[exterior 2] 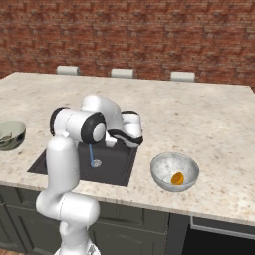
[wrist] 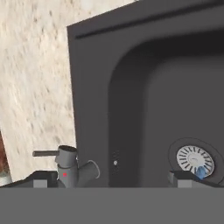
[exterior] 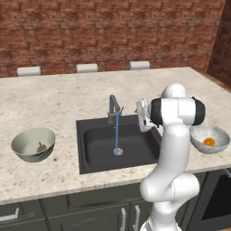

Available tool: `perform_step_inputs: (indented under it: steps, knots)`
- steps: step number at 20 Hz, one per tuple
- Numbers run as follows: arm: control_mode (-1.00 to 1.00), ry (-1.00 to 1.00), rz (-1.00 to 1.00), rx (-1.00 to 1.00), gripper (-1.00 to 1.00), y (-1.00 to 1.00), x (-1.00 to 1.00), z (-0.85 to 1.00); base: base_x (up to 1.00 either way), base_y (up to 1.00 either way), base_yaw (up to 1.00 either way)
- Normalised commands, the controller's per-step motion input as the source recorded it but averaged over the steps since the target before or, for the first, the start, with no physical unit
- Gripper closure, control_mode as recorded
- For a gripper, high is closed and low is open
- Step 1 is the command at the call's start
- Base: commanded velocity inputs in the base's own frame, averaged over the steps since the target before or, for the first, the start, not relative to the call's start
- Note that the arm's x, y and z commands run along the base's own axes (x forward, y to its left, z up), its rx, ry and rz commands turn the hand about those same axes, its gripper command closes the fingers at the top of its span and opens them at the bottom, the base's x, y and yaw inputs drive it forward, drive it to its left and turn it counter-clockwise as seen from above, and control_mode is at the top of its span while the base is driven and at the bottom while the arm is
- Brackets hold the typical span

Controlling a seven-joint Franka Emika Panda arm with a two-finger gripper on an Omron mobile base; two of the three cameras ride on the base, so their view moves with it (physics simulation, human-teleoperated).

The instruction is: Pick the garlics from the sink and place them in one bowl. Place the orange in the other bowl. Then turn off the sink faucet.

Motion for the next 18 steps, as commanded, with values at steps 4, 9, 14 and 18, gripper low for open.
perform_step_inputs:
  steps: [4, 9, 14, 18]
  knots:
    - [-1.0, 0.09, 0.21, 0.16, -1.0, -0.47, 0.62, 0.37, 0.0, 0.0, 0.0]
    - [-1.0, 0.32, 0.19, 0.12, -1.0, -0.08, 0.69, 0.01, 0.0, 0.0, 0.0]
    - [-1.0, 0.18, 0.22, 0.21, -1.0, -0.46, 0.55, 0.29, 0.0, 0.0, 0.0]
    - [-1.0, 0.13, 0.23, 0.23, -1.0, -0.56, 0.48, 0.35, 0.0, 0.0, 0.0]
